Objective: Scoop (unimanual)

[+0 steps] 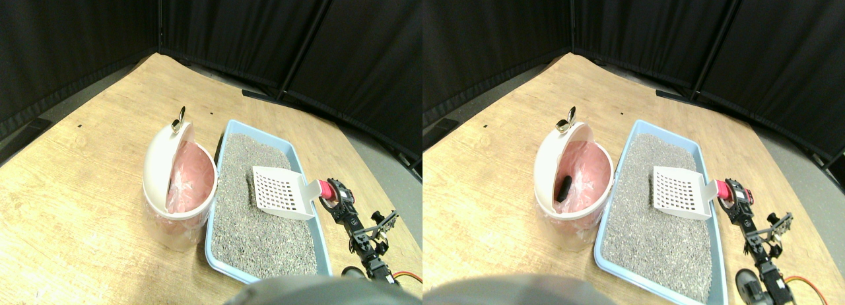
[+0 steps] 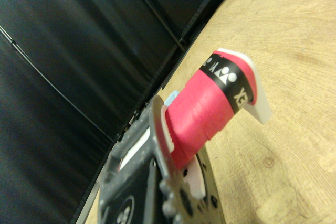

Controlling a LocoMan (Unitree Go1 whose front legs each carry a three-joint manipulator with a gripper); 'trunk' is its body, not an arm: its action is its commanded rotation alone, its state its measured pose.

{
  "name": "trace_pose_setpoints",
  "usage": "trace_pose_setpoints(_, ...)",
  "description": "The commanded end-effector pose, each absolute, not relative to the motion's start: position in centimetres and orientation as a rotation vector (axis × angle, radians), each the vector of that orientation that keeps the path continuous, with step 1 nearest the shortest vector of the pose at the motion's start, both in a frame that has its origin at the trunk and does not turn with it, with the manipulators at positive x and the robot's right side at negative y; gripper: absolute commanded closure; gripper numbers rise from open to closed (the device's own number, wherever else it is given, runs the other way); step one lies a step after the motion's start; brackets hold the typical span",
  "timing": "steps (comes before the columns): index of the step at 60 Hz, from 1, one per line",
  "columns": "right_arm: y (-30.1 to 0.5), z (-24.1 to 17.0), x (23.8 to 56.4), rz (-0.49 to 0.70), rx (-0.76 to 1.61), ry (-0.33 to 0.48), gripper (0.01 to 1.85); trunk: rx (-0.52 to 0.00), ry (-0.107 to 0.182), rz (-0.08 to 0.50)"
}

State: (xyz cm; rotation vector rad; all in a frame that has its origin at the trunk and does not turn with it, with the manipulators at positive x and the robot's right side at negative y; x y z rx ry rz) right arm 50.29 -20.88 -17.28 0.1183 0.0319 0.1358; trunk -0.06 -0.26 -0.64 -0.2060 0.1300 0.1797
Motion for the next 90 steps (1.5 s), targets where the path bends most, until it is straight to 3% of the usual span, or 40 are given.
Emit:
trace_pose_setpoints(1, -20.8, -17.0, 50.3, 0.109, 0.137, -0.006, 1.80, -0.216, 0.134, 0.188)
trace_pose_setpoints(24, -22.1, -20.0, 49.7, 0.098, 0.167, 0.007, 1.80, -0.180, 0.147, 0.162)
trace_pose_setpoints(31, -22.3, -20.9, 49.5, 0.074, 0.226, 0.037, 1.74, -0.164, 0.152, 0.144)
trace_pose_setpoints(32, -22.4, -20.9, 49.5, 0.052, 0.230, 0.048, 1.80, -0.163, 0.153, 0.143)
trace_pose_setpoints(52, -22.8, -20.5, 49.1, 0.013, 0.233, 0.105, 1.80, -0.151, 0.157, 0.130)
trace_pose_setpoints(53, -22.9, -20.4, 49.0, -0.010, 0.227, 0.141, 1.60, -0.151, 0.157, 0.130)
trace_pose_setpoints(54, -22.9, -20.4, 49.0, -0.010, 0.227, 0.141, 1.60, -0.151, 0.157, 0.130)
trace_pose_setpoints(59, -23.1, -19.7, 48.7, -0.013, 0.183, 0.239, 0.83, -0.146, 0.154, 0.126)
trace_pose_setpoints(62, -23.2, -19.6, 48.6, 0.007, 0.176, 0.251, 0.70, -0.146, 0.154, 0.126)
trace_pose_setpoints(63, -23.3, -19.4, 48.5, 0.018, 0.202, 0.254, 0.51, -0.146, 0.154, 0.126)
trace_pose_setpoints(71, -23.4, -18.8, 48.0, 0.033, 0.245, 0.266, 0.29, -0.133, 0.150, 0.109)
trace_pose_setpoints(90, -23.6, -17.1, 46.1, 0.074, 0.289, 0.182, 0.32, -0.095, 0.149, 0.062)
